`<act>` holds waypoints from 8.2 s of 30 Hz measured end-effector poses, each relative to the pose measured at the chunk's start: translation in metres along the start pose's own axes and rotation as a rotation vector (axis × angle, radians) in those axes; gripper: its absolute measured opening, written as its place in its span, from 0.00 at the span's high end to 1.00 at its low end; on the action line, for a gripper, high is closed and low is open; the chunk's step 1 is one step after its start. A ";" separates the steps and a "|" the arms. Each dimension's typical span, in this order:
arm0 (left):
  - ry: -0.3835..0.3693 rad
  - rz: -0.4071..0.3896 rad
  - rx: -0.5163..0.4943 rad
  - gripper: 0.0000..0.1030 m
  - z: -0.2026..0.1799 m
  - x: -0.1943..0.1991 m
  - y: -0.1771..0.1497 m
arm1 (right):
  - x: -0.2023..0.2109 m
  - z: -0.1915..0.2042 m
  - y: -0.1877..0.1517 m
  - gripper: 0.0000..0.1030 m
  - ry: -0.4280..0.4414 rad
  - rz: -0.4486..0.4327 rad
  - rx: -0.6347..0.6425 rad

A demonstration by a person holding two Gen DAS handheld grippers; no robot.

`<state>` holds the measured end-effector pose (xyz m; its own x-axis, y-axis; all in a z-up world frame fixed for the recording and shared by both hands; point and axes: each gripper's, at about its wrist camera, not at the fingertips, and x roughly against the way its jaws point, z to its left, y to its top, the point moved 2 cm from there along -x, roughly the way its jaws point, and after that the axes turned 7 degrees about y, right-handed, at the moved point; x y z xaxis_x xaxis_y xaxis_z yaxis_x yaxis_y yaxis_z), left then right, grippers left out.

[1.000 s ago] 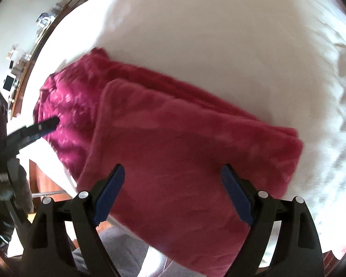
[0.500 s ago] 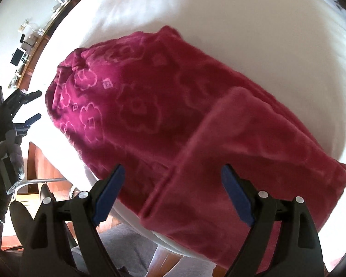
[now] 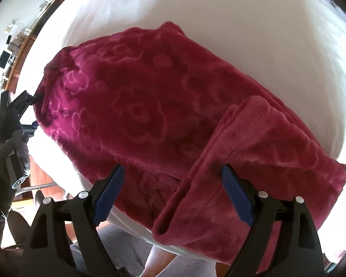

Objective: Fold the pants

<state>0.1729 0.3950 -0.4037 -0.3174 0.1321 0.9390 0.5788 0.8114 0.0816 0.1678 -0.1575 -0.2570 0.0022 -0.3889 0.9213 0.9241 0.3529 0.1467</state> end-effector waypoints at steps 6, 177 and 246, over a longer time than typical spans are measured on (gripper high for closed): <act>-0.041 0.047 -0.005 0.26 -0.007 -0.020 0.011 | -0.001 -0.004 0.000 0.15 -0.013 0.001 -0.030; 0.014 0.210 -1.172 0.50 -0.312 -0.035 -0.432 | 0.085 -0.259 -0.152 0.74 0.112 -0.295 -0.398; -0.113 0.390 -1.170 0.05 -0.360 -0.080 -0.261 | 0.043 -0.215 -0.147 0.03 0.139 -0.330 -0.750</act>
<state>0.3179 -0.0323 -0.3799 -0.0027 0.3466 0.9380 0.9535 -0.2819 0.1069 0.1136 -0.4090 -0.3163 -0.3118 -0.4918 0.8130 0.8948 -0.4397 0.0772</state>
